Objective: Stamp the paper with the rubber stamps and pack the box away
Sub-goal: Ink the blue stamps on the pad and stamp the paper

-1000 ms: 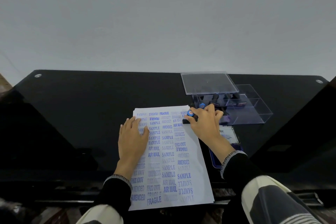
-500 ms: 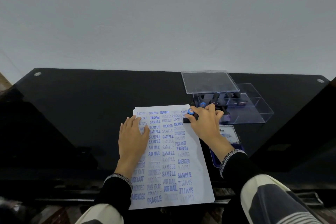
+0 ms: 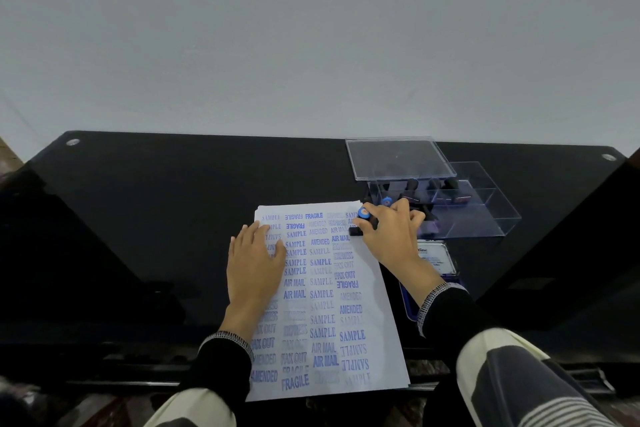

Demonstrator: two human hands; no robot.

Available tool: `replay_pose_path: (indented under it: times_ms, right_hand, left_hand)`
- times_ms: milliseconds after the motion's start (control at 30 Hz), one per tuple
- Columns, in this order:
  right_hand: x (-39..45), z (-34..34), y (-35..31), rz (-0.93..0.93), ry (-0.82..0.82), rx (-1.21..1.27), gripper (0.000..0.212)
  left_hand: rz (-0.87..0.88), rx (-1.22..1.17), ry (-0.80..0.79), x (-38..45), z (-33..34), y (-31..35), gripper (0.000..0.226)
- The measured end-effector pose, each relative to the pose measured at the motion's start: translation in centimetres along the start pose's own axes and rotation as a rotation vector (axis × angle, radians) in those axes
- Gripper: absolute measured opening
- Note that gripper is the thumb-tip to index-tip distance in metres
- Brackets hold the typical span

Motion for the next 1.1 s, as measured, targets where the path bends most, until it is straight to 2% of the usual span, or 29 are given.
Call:
replay_pose_path:
  times_ms: [667,933,1033,1100]
  right_hand:
    - [-0.2,0.2,0.1,0.004,0.027,-0.007,0.030]
    - [0.3,-0.2,0.0,0.019,-0.031,-0.026,0.030]
    - [0.8,0.0,0.8,0.100,-0.017,0.137,0.021]
    - [0.7,-0.6,1.2,0.177,0.115,0.450,0.015]
  left_hand:
    - [0.002,-0.022,-0.005,0.0,0.0,-0.1,0.052]
    - [-0.002,-0.039,0.006,0.0,-0.2,0.0,0.050]
    - [-0.009,-0.033,0.005,0.1,-0.2,0.0,0.050]
    - [-0.009,-0.028,0.007,0.1,-0.1,0.0,0.050]
Point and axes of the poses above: each hand's wrist, its own x-axis towards the middle knuckle, its own z-axis out of the palm, y = z × x, the point moved 3 cm from there along x, towards the middle knuckle, and after that the axes turned 13 degrees about x, right-handed, at the moved point
